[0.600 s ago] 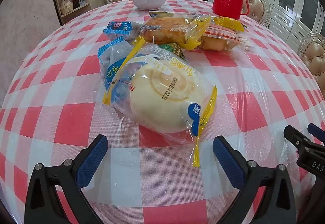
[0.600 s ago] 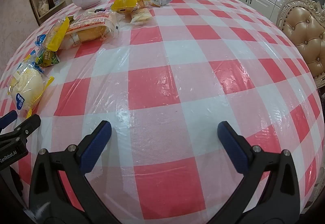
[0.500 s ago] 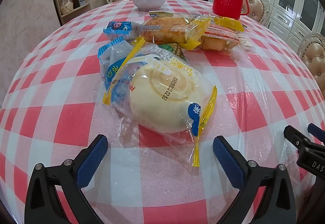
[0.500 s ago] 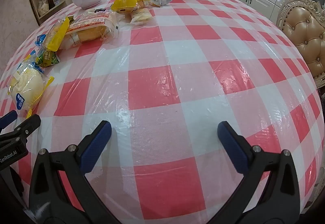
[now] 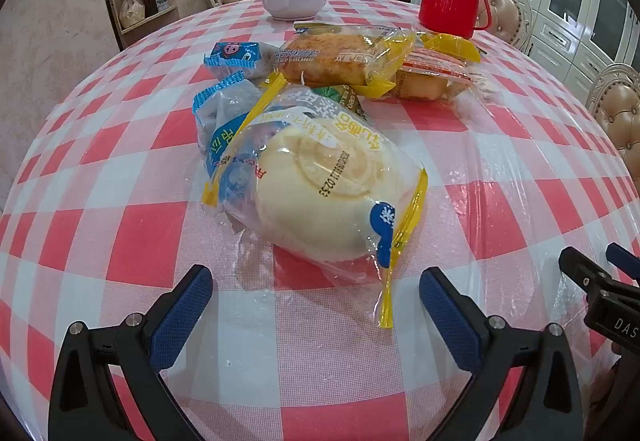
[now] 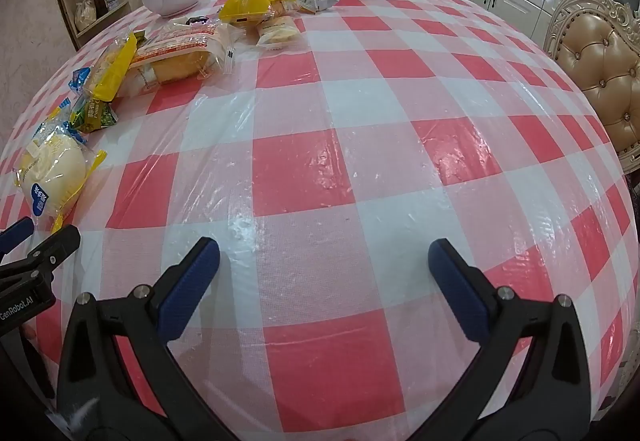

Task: Organize snacks

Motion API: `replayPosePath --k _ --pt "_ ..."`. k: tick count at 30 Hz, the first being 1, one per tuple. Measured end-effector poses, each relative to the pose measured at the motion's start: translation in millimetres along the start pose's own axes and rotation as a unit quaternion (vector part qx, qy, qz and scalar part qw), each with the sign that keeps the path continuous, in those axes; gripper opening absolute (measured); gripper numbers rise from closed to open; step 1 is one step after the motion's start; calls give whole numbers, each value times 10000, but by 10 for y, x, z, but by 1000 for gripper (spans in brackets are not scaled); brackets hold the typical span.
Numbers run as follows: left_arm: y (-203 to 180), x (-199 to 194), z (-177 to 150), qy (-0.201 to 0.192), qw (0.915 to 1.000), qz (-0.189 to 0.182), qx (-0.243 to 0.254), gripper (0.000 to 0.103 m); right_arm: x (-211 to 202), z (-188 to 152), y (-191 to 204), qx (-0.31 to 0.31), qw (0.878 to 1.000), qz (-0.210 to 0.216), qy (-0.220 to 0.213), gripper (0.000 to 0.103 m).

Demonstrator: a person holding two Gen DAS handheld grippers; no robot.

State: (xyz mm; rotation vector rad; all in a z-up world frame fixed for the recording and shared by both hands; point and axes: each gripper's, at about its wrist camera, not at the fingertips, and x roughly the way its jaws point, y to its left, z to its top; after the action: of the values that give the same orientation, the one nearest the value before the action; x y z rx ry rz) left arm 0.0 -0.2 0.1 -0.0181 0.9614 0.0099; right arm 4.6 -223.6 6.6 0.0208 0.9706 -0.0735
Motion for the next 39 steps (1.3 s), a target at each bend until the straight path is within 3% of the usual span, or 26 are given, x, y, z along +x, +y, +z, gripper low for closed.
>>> replayPosePath --k 9,14,23,28,33,35,38,39 --pt "39 -36 -23 78 9996 -241 144 103 0 0 0 0 10000 0 0 103" --pt "212 -112 -47 -41 9971 -721 -242 103 0 0 0 0 10000 0 0 103" --pt "371 -74 108 3 9872 -1153 -1097 103 0 0 0 0 10000 0 0 103" --pt "310 71 327 27 9831 -1103 -1458 103 0 0 0 0 10000 0 0 103" --pt "107 248 567 122 9879 -538 -1450 103 0 0 0 0 10000 1 0 103" --pt "40 282 579 121 9914 -324 -1262 97 0 0 0 1 10000 2 0 103" --pt "59 210 492 -98 9942 -366 -1009 71 0 0 0 1 10000 1 0 103" --pt "123 188 454 -126 9943 -419 -976 71 0 0 0 0 10000 1 0 103"
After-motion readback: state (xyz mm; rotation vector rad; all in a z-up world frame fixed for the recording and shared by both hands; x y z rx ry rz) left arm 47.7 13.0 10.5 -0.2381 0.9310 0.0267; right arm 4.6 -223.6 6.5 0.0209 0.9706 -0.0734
